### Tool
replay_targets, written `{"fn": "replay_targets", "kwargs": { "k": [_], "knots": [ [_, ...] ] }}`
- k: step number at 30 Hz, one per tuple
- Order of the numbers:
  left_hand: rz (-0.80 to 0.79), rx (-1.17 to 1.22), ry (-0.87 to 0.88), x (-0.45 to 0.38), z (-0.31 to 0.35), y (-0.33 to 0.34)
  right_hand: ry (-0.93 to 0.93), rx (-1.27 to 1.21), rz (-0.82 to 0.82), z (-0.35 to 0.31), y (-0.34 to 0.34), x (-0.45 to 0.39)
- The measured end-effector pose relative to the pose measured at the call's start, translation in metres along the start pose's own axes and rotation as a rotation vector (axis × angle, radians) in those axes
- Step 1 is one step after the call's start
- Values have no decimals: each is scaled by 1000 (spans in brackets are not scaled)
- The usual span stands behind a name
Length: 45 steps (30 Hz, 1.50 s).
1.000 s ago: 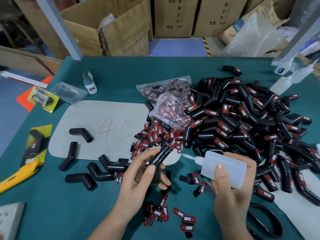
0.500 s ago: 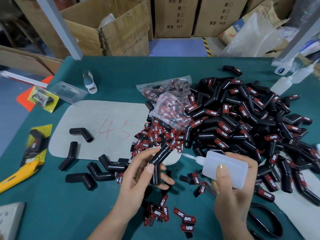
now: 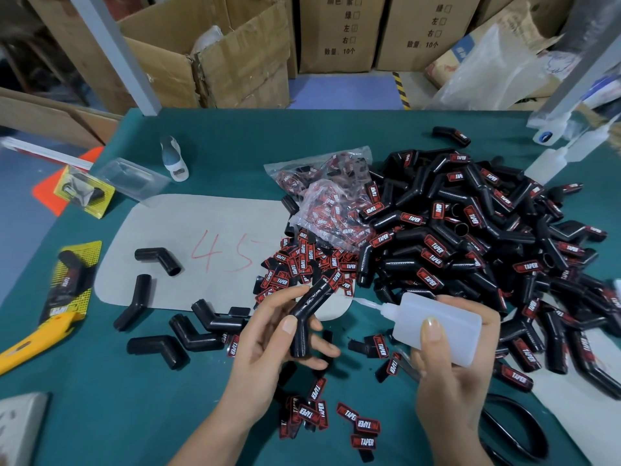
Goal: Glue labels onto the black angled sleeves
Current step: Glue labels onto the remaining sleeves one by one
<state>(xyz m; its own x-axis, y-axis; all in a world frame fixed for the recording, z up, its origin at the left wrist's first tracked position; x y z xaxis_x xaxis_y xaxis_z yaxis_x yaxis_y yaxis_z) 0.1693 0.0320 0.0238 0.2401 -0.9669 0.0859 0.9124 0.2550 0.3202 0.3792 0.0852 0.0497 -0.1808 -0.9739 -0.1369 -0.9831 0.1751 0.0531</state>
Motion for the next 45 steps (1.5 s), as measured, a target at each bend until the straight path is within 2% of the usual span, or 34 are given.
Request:
{"fn": "replay_targets", "kwargs": {
  "k": [45],
  "knots": [
    [-12,-74,63,1,-1,2,-46,29,-19,-6,3,4]
  ]
}}
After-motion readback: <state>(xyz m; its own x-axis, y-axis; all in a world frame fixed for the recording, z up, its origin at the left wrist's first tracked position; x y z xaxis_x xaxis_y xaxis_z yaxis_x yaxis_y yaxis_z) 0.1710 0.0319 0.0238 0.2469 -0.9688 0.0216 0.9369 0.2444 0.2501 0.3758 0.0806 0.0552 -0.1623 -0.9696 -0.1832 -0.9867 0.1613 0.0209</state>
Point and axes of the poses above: each hand's wrist, its own x-axis away from the middle knuckle, its own y-axis out of the palm, z = x × y, the point moved 2 cm from there along -x, towards the middle knuckle, and after that the axes turned 2 degrees about -x, right-handed, at the moved point
